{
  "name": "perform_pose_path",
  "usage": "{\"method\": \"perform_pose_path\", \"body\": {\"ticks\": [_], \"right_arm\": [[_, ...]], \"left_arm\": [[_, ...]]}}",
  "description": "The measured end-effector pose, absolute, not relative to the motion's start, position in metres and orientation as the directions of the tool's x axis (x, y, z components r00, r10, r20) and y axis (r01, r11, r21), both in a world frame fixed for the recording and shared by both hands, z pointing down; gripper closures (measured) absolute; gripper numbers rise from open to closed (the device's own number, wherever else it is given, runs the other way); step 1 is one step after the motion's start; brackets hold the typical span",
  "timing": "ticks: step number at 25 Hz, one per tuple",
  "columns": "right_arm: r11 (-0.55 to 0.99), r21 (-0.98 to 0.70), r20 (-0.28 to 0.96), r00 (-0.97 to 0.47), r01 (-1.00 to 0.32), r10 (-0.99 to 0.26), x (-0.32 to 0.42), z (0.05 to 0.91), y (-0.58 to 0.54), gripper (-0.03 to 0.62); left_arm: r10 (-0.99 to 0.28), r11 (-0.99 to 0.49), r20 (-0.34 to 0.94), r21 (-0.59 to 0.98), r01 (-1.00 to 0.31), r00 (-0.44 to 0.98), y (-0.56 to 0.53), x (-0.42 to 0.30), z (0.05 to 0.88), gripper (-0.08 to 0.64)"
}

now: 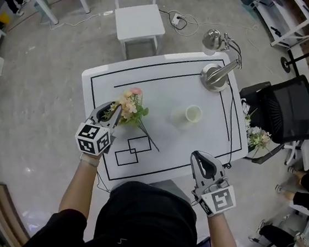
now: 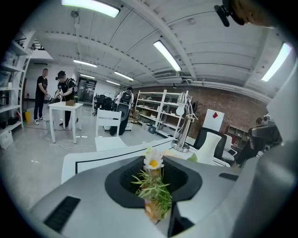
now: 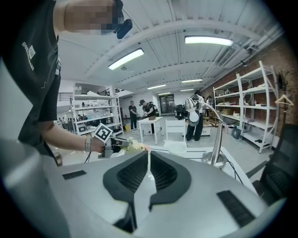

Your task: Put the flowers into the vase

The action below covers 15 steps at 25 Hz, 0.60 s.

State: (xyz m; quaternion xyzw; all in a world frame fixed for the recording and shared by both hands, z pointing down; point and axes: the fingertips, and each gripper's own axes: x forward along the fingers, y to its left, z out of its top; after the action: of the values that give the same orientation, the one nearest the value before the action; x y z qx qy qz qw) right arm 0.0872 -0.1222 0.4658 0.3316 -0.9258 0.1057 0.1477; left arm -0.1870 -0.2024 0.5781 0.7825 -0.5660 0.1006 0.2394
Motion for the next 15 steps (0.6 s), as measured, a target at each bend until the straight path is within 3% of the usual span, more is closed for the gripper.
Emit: {"method": "perform_pose_path", "body": {"ticks": [15], "right_arm": [[0.726, -0.115, 0.276, -0.724, -0.678, -0.632, 0.112, 0.454, -0.107, 0.580]], "left_arm": [[-0.892, -0.381, 0.259, 0.005, -0.924, 0.370, -0.231, -0.149, 0.438, 0.477]]}}
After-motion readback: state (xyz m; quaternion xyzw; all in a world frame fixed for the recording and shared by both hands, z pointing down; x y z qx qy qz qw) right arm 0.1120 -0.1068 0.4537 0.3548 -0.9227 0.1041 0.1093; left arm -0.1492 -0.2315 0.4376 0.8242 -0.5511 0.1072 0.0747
